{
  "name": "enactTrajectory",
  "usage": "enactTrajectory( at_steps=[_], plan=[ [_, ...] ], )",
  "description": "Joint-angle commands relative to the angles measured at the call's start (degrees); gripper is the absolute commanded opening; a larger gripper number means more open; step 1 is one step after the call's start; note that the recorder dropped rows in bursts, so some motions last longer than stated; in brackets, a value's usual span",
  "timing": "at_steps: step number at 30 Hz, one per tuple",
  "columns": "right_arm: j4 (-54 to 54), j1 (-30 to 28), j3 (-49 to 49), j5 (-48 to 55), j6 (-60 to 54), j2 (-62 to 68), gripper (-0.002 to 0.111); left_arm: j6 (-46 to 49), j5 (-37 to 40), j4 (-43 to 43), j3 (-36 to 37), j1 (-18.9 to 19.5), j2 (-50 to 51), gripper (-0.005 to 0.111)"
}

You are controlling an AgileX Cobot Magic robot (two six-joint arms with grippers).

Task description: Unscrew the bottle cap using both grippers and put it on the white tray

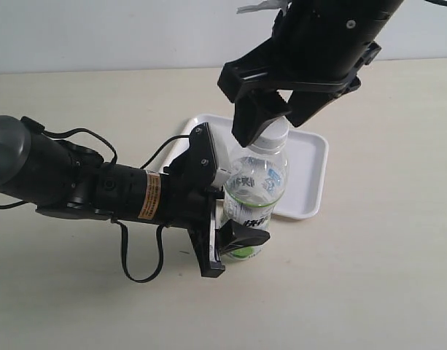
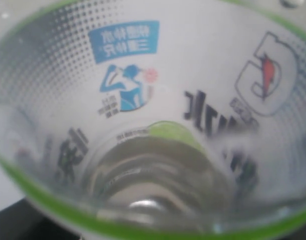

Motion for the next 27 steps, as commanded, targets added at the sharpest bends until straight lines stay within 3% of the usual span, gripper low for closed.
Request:
enactTrajectory(
  at_steps=[1, 5, 8, 12, 15, 17, 18, 20, 27],
  plan=[
    [0.18, 0.09, 0.13, -0.97, -0.44, 0.04, 0.064, -0.37, -0.82, -0.98, 0.02, -0.14, -0.88, 0.000],
    [0.18, 0.09, 0.13, -1.26, -1.88, 0.04, 0.053, -0.47, -0.82, -0.98, 0.02, -0.14, -0.88, 0.000],
    [0.18, 0.09, 0.13, -1.65, -3.16, 0.04, 0.026, -0.47, -0.82, -0.98, 0.02, -0.14, -0.88, 0.000],
    [0.57, 0.09, 0.13, -1.65, -9.89, 0.04, 0.000, -0.47, -0.82, -0.98, 0.02, -0.14, -0.88, 0.000],
    [0.60, 0.09, 0.13, -1.26, -23.28, 0.04, 0.000, -0.48, -0.92, -0.98, 0.02, -0.14, -0.88, 0.000],
    [0.50, 0.09, 0.13, -0.55, -38.37, 0.04, 0.000, -0.48, -0.92, -0.98, 0.02, -0.14, -0.88, 0.000],
    [0.62, 0.09, 0.13, 0.83, -51.95, 0.04, 0.000, -0.48, -0.92, -0.98, 0.02, -0.14, -0.88, 0.000],
    [0.01, 0.09, 0.13, 0.83, -65.17, 0.04, 0.000, -0.48, -1.06, -0.98, 0.02, -0.14, -0.88, 0.000],
    [-0.78, 0.09, 0.13, 0.83, -67.57, 0.50, 0.003, -0.37, -1.62, -0.98, 0.02, -0.14, -0.88, 0.000]
  ],
)
